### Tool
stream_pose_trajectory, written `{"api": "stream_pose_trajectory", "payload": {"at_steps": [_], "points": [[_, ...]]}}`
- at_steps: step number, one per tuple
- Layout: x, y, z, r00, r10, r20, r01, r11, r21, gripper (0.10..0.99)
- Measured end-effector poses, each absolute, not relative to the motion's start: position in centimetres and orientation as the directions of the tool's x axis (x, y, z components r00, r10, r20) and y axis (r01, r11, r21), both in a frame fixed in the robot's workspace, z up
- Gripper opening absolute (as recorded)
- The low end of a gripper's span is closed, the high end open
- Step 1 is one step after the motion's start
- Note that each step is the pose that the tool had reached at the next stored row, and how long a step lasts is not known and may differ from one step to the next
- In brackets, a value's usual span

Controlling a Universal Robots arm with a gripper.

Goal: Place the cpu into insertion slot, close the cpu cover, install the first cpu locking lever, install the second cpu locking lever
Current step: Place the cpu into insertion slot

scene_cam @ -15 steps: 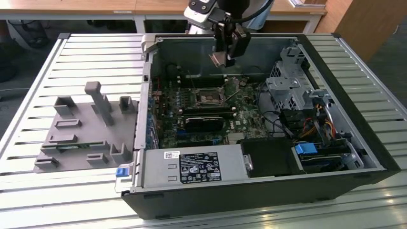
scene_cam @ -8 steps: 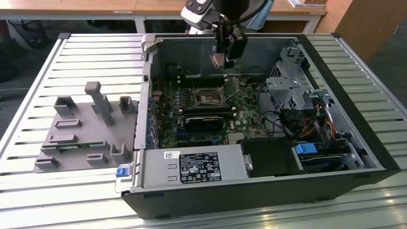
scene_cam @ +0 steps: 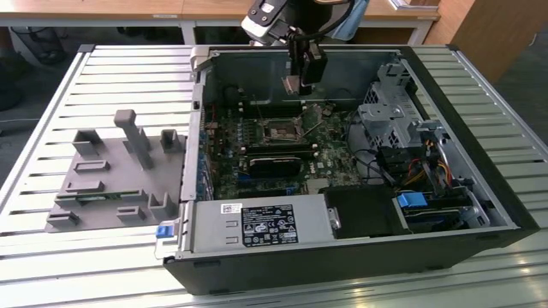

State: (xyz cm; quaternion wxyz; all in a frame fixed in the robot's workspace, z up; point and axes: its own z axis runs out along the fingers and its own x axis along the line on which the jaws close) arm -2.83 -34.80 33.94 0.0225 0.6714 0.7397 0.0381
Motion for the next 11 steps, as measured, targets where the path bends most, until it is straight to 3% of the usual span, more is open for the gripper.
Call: {"api": "stream_pose_trajectory", "payload": {"at_steps": [11], "points": [[-2.9,-34.3,32.3,-0.034,0.999,0.015,0.996,0.033,0.087,0.541]]}}
